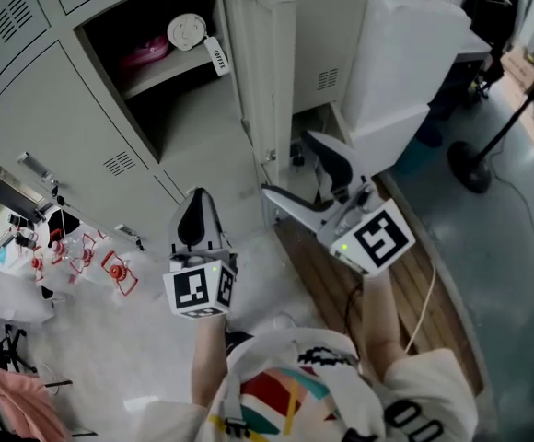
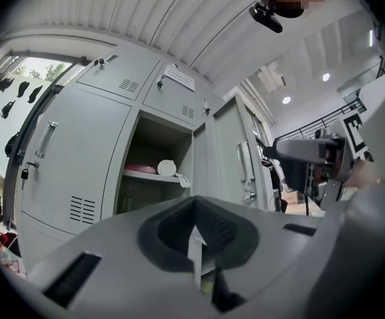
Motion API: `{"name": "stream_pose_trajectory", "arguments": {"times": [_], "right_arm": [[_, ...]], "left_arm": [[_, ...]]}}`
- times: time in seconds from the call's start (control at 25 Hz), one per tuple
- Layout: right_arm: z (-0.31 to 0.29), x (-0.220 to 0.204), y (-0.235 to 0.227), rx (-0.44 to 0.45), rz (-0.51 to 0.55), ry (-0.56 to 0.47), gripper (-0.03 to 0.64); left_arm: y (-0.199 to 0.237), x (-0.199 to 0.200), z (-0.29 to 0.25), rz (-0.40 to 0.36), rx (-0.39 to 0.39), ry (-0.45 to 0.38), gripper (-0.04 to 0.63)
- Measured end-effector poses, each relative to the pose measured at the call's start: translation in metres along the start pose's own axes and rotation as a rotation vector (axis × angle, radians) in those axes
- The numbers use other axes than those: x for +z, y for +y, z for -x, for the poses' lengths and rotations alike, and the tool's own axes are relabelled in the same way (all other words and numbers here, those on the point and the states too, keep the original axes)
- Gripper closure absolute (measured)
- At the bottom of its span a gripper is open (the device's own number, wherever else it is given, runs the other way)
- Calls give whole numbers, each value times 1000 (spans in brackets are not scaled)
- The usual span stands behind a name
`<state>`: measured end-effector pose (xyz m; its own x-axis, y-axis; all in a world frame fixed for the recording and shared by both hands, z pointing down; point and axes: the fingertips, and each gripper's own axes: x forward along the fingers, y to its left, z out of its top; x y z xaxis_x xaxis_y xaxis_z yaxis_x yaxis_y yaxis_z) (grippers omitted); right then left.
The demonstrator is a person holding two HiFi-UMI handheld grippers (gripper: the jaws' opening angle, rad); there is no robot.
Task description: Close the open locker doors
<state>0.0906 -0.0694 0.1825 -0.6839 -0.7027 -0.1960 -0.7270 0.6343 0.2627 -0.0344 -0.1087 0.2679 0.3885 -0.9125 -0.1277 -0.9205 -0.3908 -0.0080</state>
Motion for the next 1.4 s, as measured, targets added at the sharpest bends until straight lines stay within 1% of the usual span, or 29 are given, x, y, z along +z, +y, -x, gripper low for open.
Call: {"name": "stream_pose_trajectory", "arguments": {"times": [0.32, 0.44, 0.52, 0.64, 0.76, 0.92, 1.4], "right_arm": [[-14, -14, -12, 90, -76, 0, 281], [-17, -19, -15, 121, -88, -22, 281], [-18, -20, -16, 133, -98, -27, 281], [-18, -20, -15, 127, -100, -30, 281], [-20, -21, -13, 123, -100, -37, 282], [-28, -22, -7, 152, -106, -25, 282], [-62, -18, 37, 279, -120, -37, 281]], "left_arm": [[-8, 9, -5, -29, -15, -21, 589], [-11, 8, -5, -34, -18, -16, 589], [-12, 7, -4, -38, -18, -8, 589], [-12, 5, -2, -40, -13, -2, 589], [-8, 5, 2, -27, -2, -1, 589], [3, 6, 8, 18, 19, -3, 589], [40, 2, 35, 36, 119, 9, 589]]}}
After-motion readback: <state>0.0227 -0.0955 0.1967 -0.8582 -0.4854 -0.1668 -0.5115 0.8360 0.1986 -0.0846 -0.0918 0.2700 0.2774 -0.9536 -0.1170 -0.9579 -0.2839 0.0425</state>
